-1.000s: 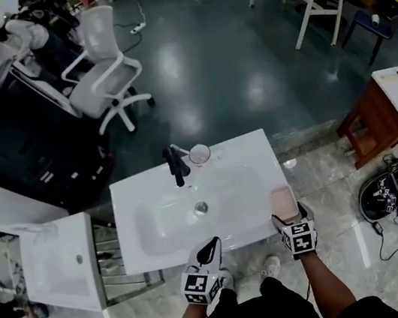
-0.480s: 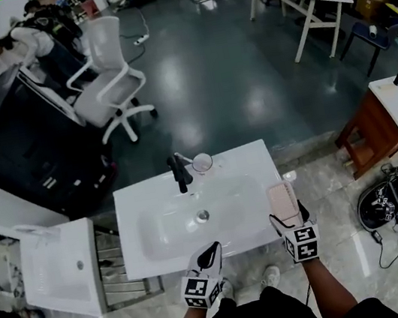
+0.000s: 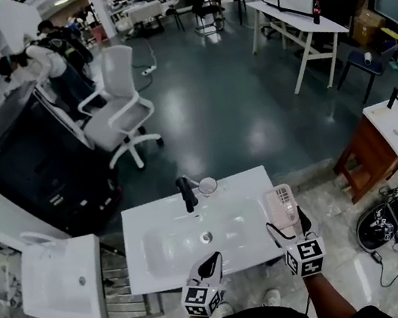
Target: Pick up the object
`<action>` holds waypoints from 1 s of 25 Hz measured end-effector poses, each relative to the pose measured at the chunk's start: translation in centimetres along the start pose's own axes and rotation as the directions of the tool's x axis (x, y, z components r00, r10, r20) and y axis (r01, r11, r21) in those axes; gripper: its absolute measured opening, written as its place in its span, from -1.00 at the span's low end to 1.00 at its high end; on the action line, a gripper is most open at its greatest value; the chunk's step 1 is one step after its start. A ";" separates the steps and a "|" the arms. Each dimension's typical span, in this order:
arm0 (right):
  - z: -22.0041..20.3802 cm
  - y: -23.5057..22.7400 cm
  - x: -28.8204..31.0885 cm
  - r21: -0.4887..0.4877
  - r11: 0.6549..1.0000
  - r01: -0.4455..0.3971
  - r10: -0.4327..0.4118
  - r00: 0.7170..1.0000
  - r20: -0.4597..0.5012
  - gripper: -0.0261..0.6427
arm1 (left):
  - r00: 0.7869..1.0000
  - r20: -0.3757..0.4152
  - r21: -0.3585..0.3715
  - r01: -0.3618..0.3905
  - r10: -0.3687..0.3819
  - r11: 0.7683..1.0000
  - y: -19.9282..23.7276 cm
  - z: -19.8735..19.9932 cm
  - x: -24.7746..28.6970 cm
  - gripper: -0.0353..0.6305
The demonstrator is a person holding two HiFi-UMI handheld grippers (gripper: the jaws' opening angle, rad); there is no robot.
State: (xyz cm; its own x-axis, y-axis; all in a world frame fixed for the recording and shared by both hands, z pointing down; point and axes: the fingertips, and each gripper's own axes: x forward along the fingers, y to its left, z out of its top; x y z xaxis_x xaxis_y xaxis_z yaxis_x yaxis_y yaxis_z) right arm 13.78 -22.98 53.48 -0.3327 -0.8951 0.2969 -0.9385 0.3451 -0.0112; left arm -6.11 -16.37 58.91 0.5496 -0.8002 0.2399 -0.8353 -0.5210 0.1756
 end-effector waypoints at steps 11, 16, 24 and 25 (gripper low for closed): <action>3.2 1.5 -1.7 -0.028 1.000 0.006 -0.004 0.997 0.083 0.35 | 0.997 0.081 0.033 0.000 -0.003 0.999 0.8 2.2 -0.2 -0.84; 2.6 1.6 -2.4 -0.026 0.999 0.018 -0.016 0.997 0.074 0.35 | 0.997 0.080 0.041 0.006 -0.009 0.999 0.4 2.1 -0.6 -0.84; 1.6 1.9 -2.5 -0.016 1.000 0.023 -0.021 0.998 0.063 0.35 | 0.998 0.069 0.049 0.009 -0.012 0.999 0.2 1.6 -1.1 -0.84; 1.5 1.9 -2.6 -0.016 1.000 0.022 -0.021 0.998 0.062 0.35 | 0.998 0.067 0.050 0.008 -0.012 0.999 0.1 1.6 -1.2 -0.84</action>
State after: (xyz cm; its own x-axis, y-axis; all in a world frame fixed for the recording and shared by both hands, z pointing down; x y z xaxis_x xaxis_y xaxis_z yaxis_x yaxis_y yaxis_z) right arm 12.73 -20.46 51.24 -0.3176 -0.9180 0.2377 -0.9442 0.3293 0.0103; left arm -6.91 -15.96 57.13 0.5569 -0.8124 0.1731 -0.8305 -0.5417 0.1296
